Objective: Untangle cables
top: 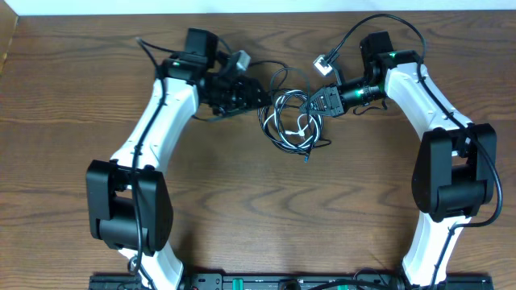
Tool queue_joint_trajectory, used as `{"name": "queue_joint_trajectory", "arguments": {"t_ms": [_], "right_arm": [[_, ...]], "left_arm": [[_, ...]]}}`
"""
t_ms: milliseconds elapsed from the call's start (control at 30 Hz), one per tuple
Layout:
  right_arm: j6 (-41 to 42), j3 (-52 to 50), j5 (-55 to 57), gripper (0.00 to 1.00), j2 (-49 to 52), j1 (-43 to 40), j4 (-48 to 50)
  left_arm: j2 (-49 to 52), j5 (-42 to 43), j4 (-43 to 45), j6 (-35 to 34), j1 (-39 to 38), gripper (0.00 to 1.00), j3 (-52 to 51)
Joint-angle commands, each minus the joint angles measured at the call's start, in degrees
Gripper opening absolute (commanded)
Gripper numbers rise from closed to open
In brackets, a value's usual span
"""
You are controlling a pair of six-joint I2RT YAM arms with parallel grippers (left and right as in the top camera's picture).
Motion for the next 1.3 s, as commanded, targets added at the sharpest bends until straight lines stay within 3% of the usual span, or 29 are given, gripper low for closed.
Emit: {"name": "queue_joint_trajectory", "arguments": {"t_ms": [0, 767, 833, 867, 900, 967, 1033, 1267], "right_arm": [[-1.01, -0.35, -3.23, 0.01, 0.52, 0.72, 0.00], [-1.01, -0.35, -3.48, 0.01, 0.52, 0.92, -0.04], [-0.98, -0.35, -3.48, 0.01, 0.52, 0.92, -0.04], [-0.96, -0.35, -3.45, 0.01, 0.52, 0.85, -0.04], [-0.94, -0.35, -3.45, 0.01, 0.52, 0.85, -0.04], [-0.92, -0.35, -3.26, 0.02, 0.52, 0.87, -0.04], [0.85, -0.35, -1.05, 0.10, 0.52, 0.85, 0.24], [20.26, -0.35, 22.29, 0.32, 0.52, 0.85, 4.04]], "left_arm": [[0.33, 0.46, 0.68, 3.76, -1.66, 0.63, 0.04], [5.81, -2.29, 4.17, 3.67, -5.77, 0.66, -1.14], [5.92, -2.32, 4.85, 3.67, -5.77, 0.50, -1.14], [5.92, -2.29, 5.92, 3.65, -5.73, 0.25, -1.14], [5.90, -2.27, 6.45, 3.45, -5.70, 0.08, -1.14], [5.90, -2.29, 7.39, 2.97, -5.60, 0.07, -1.14], [5.88, -2.29, 7.98, 2.14, -5.49, 0.07, -1.11], [5.35, -2.32, 7.26, -0.79, -4.87, 0.08, -1.07]]}}
